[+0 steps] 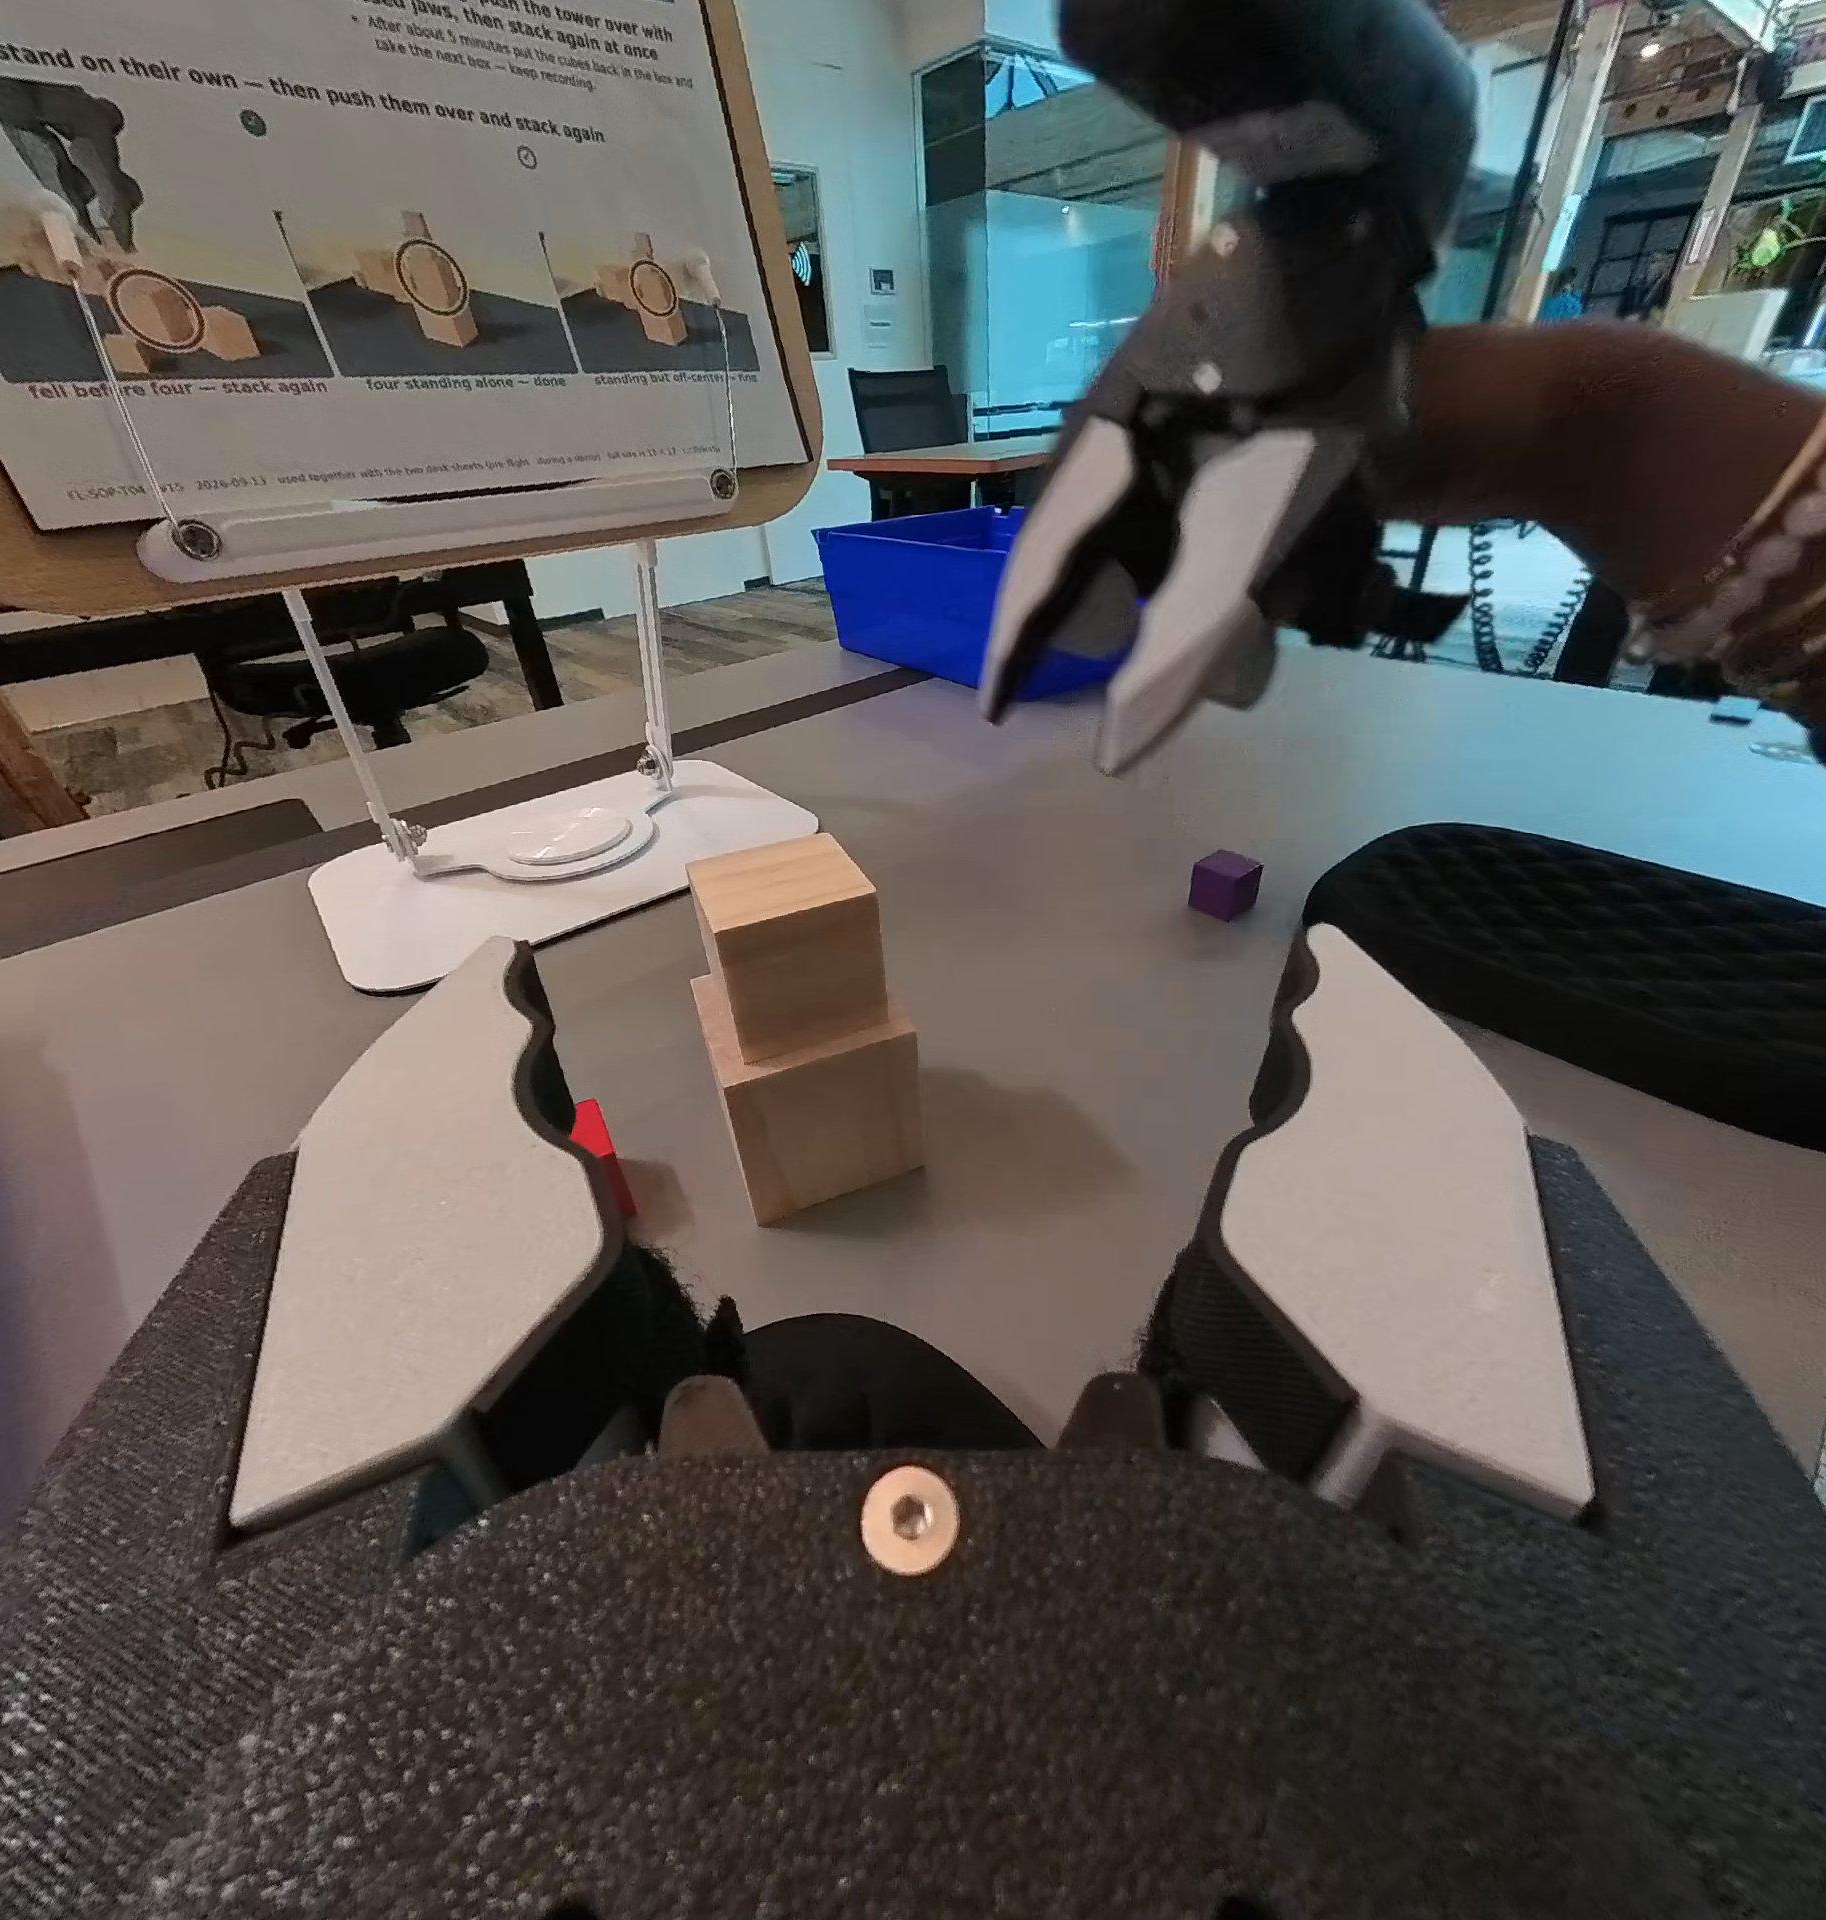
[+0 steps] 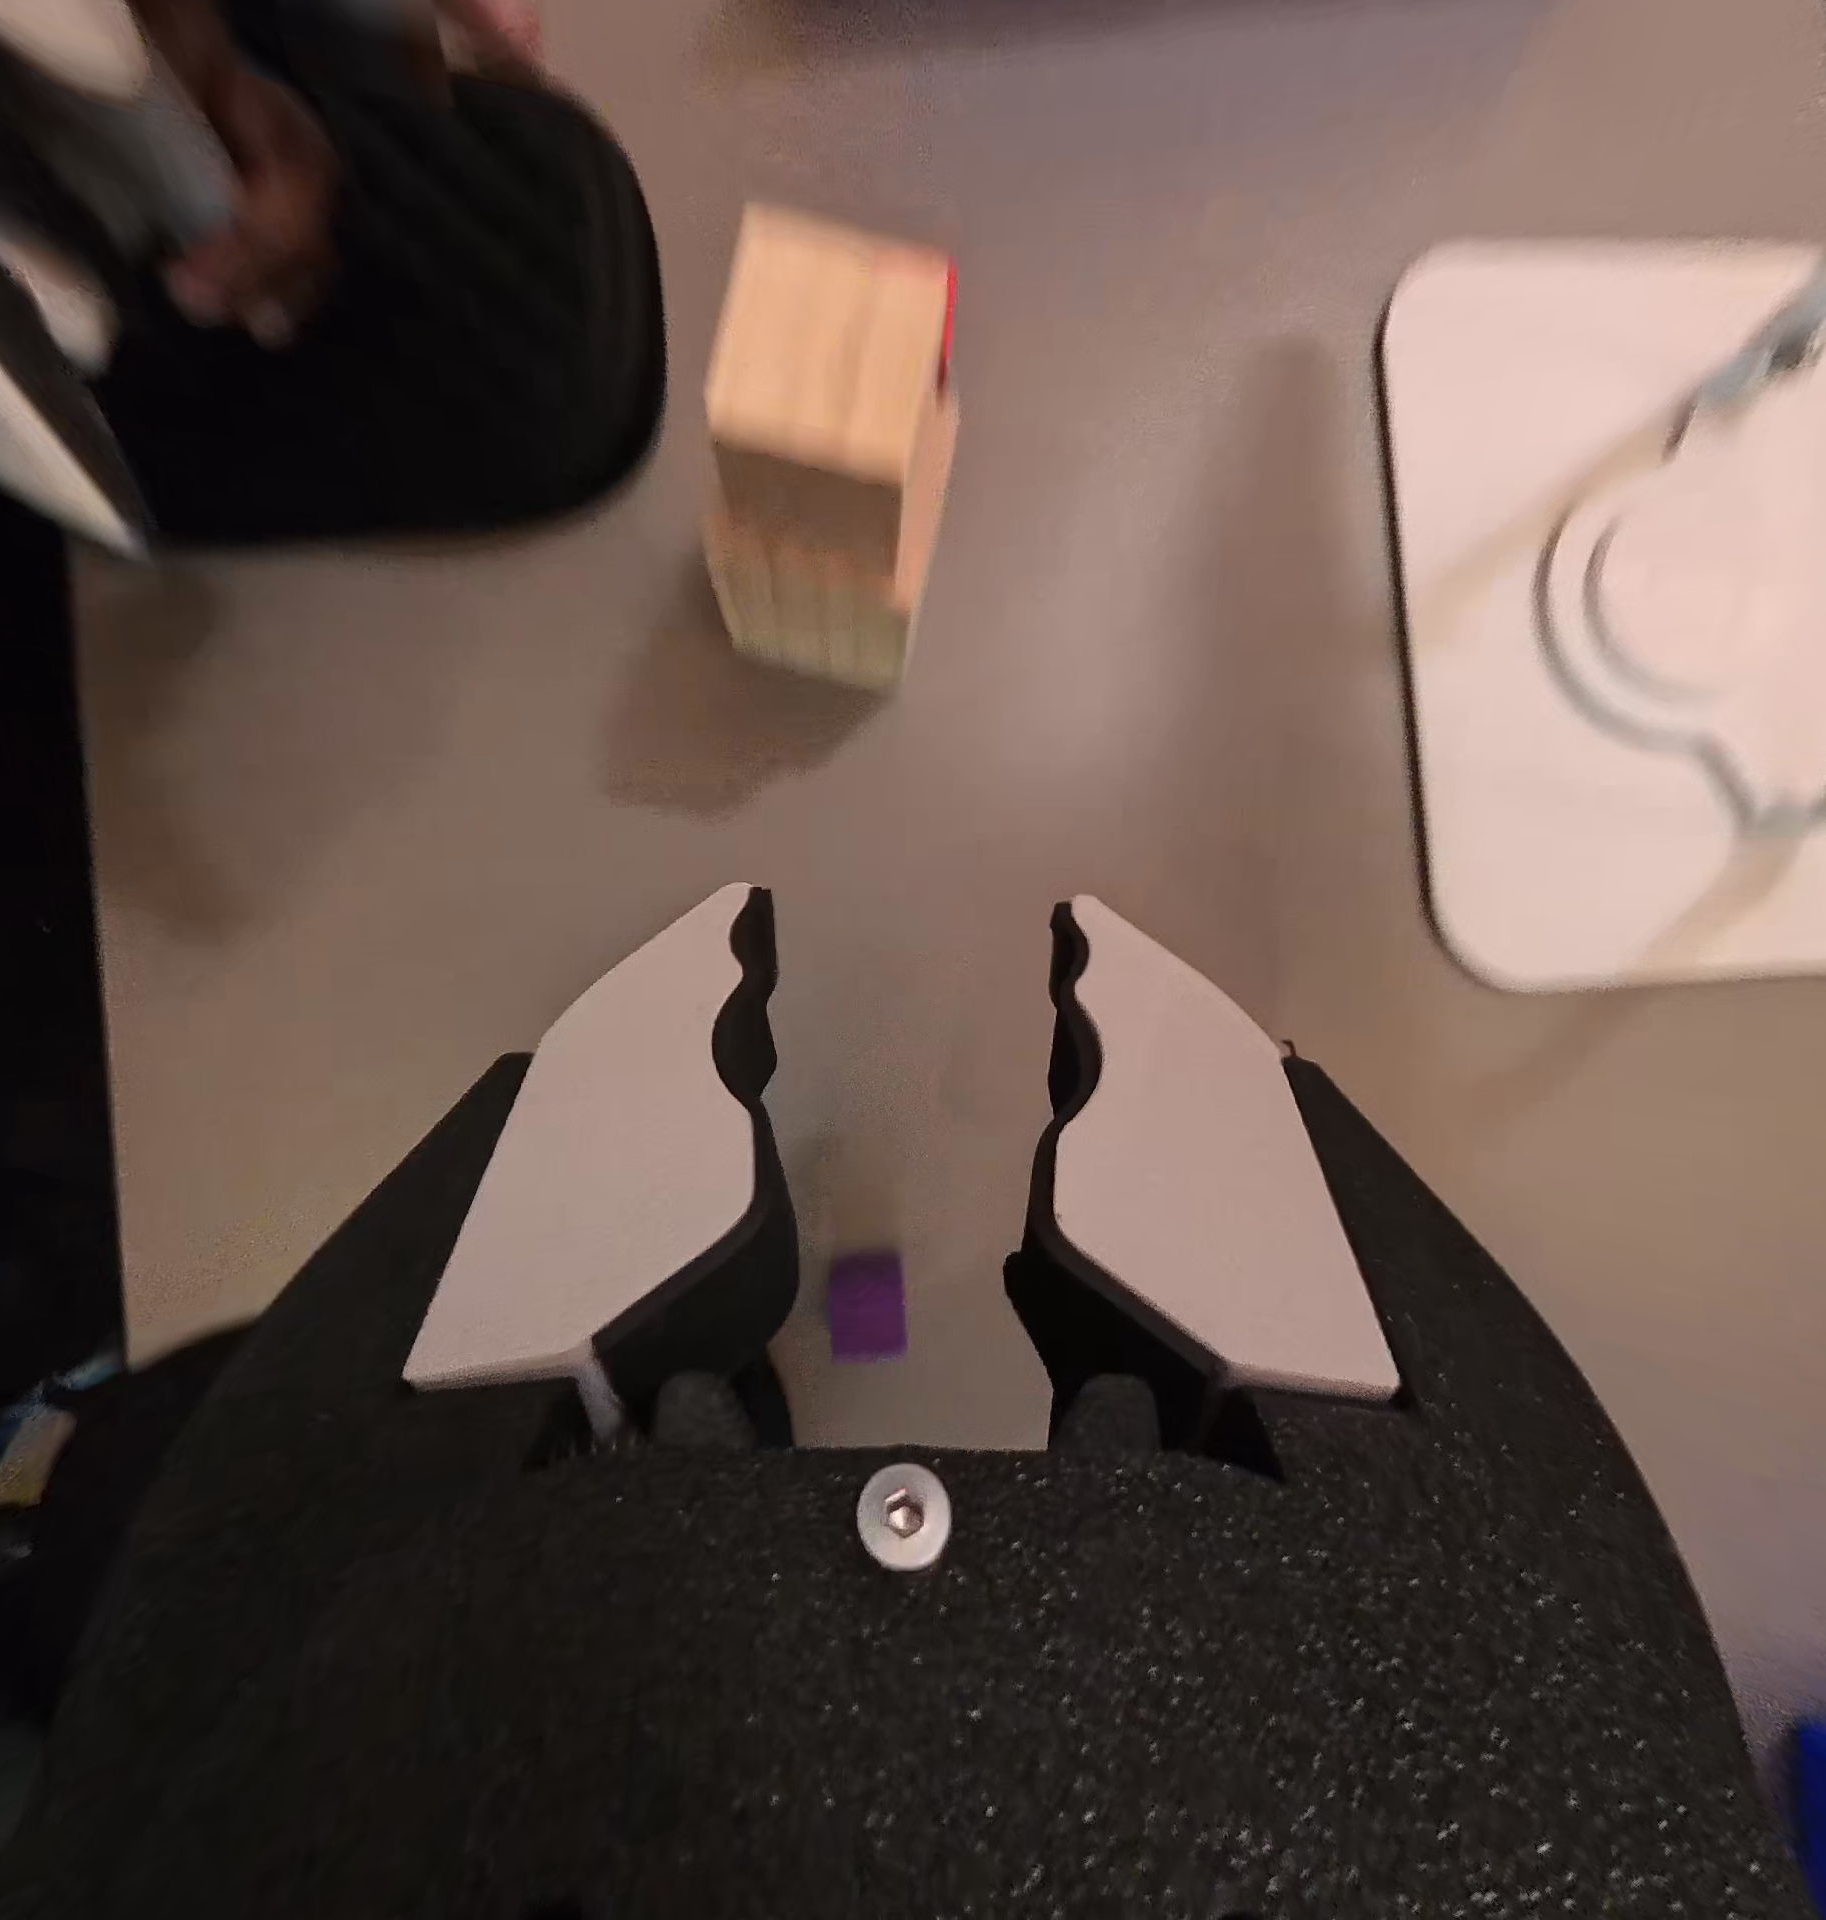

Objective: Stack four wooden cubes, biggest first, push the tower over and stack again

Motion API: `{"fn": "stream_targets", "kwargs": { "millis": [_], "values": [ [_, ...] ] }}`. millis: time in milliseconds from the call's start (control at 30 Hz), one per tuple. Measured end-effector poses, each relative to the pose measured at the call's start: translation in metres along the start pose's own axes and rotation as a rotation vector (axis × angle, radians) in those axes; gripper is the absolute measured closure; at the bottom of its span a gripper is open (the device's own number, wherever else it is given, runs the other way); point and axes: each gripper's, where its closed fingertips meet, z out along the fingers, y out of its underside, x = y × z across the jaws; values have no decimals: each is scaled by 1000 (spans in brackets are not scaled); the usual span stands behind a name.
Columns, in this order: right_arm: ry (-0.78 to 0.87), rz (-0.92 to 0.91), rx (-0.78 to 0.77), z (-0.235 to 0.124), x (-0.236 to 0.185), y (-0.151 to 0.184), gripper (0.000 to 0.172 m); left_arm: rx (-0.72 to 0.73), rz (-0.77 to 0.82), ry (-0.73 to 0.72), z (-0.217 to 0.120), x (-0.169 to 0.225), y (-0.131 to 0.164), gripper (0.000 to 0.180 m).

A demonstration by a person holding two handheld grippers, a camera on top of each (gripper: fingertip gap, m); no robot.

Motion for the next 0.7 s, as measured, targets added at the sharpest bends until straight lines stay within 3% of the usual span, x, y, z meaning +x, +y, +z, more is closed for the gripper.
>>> {"fn": "stream_targets", "kwargs": {
  "millis": [133,233,433,700],
  "values": [
    [-37,11,10,19,6,-78,120,3,-10,-12,0,-2,0,51],
    [-30,71,-124,51,15,-105,121,15,-17,-24,-2,-4,-2,47],
    [-48,47,-406,112,14,-118,123,35,-26,-44,-4,-7,-4,44],
    [-111,64,-654,146,6,-106,126,48,-35,-54,-5,-10,-5,43]
  ]
}}
